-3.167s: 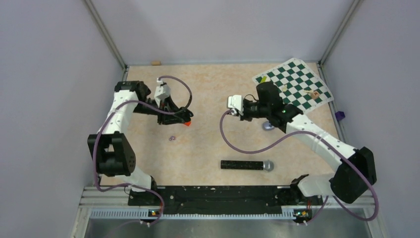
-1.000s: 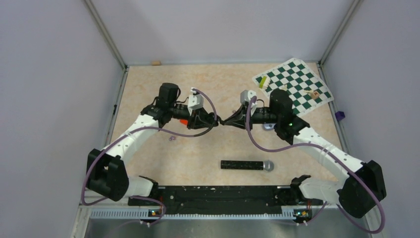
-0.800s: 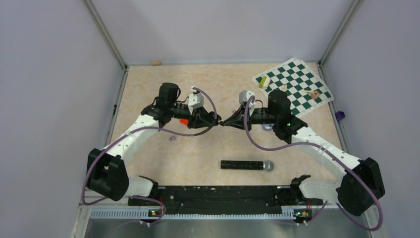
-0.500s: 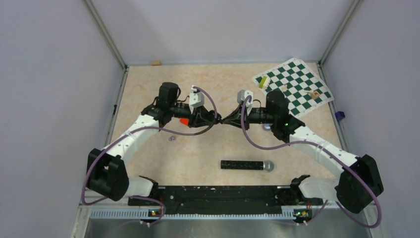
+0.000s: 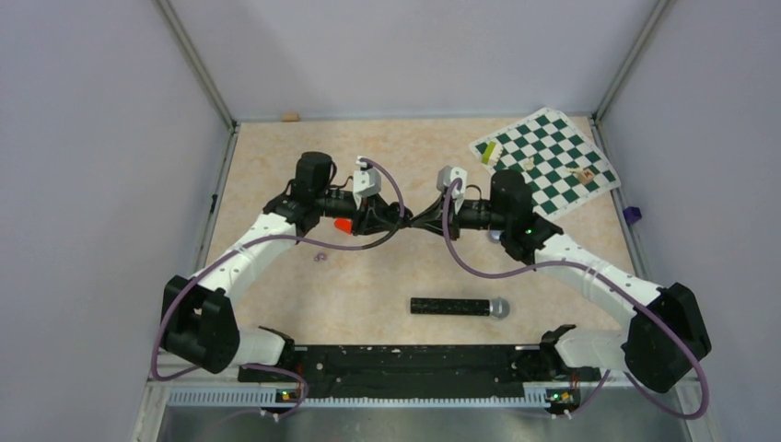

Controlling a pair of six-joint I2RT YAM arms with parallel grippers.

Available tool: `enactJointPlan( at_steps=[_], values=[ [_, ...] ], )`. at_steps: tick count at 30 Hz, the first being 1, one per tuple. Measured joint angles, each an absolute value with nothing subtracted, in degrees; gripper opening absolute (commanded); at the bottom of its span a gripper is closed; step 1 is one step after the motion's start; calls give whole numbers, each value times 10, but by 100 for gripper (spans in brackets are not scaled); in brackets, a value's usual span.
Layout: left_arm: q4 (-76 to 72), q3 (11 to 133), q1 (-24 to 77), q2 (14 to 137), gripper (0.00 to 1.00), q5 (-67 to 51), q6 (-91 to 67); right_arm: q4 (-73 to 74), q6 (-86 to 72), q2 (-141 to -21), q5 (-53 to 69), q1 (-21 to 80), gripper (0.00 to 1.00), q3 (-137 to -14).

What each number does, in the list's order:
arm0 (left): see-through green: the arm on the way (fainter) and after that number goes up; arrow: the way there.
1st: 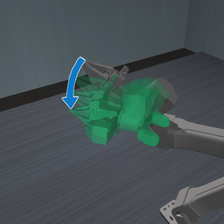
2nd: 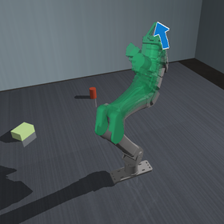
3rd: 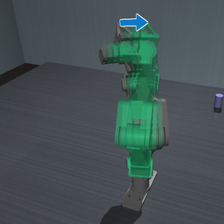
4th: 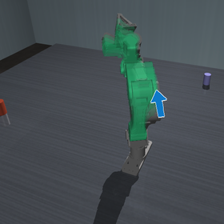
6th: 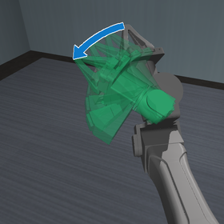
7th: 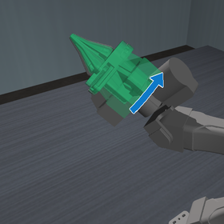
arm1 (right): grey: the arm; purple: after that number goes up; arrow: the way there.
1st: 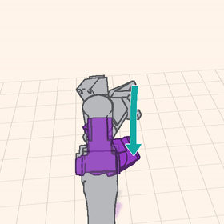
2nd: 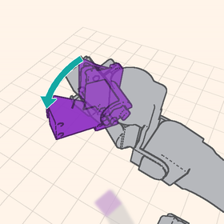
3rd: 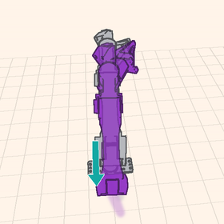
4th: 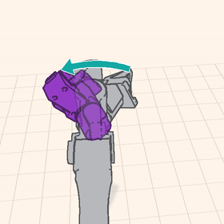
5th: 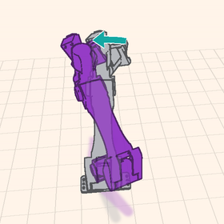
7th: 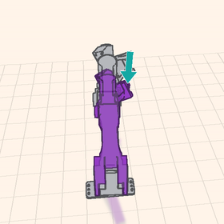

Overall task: Insert the wireless bluetooth earbuds into the charging case
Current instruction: Place the earbud in the charging case.

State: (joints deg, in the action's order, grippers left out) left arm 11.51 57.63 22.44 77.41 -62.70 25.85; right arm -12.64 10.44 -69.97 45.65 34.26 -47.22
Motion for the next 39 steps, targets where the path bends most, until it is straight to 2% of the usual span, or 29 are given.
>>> enactJointPlan(
  at_steps=[39],
  values=[
    [127, 576, 230, 784, 0, -647, 269, -125, 134, -711, 435, 359, 3, -469]
  ],
)
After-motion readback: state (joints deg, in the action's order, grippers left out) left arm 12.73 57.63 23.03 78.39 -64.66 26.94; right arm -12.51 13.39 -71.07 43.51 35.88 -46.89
